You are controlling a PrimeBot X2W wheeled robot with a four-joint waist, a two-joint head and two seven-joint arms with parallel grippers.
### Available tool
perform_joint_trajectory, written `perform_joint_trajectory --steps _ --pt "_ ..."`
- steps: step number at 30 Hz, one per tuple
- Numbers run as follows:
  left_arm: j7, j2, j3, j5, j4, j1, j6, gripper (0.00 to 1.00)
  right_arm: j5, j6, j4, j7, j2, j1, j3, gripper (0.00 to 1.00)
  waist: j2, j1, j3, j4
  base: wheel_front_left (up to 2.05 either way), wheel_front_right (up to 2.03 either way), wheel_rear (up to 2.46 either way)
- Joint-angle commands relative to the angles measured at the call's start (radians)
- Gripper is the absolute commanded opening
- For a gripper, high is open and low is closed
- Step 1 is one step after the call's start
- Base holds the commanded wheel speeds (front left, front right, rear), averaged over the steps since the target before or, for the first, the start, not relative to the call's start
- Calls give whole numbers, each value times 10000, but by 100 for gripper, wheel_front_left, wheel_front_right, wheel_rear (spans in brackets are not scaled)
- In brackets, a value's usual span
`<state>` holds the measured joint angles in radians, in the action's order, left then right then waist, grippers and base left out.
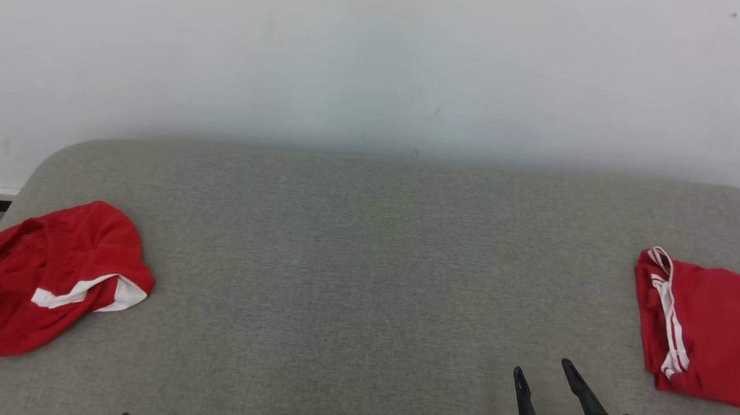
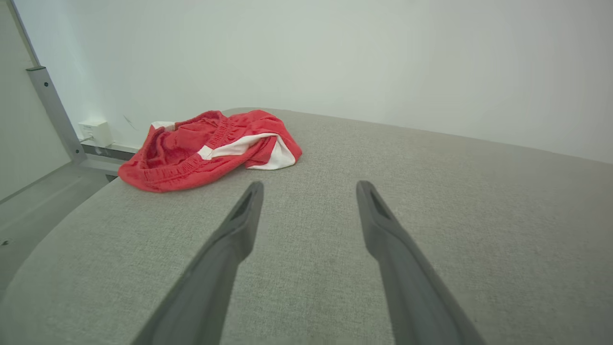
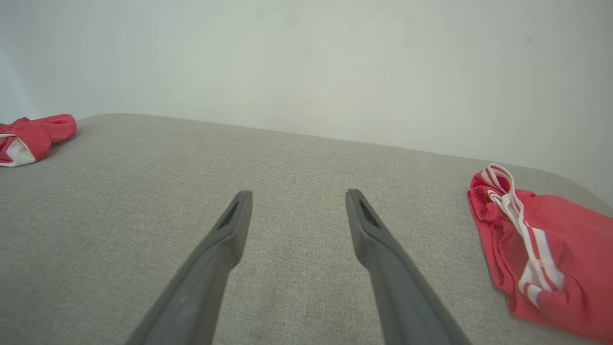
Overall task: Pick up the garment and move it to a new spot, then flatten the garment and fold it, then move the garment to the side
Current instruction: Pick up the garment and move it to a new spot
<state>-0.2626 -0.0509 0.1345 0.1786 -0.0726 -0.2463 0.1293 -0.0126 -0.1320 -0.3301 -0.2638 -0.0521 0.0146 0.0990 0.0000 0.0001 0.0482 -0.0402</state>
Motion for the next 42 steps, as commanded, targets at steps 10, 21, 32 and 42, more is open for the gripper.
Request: perform_joint_trajectory --steps 10,21,32,42 --pt "-29 -101 131 -74 11 -264 5 100 200 30 25 -5 22 -258 173 100 0 -1 237 -1957 0 0 0" --pt "-29 -269 284 -3 82 -420 7 100 427 30 -71 -5 19 -346 604 100 0 -1 310 -3317 0 0 0" --pt "-29 -322 386 41 172 -587 8 100 552 30 -52 -6 19 -360 715 100 0 -1 326 -3894 0 0 0" --pt "-29 -294 536 115 -15 -512 8 100 487 30 -41 -6 19 -373 775 100 0 -1 247 -3825 0 0 0"
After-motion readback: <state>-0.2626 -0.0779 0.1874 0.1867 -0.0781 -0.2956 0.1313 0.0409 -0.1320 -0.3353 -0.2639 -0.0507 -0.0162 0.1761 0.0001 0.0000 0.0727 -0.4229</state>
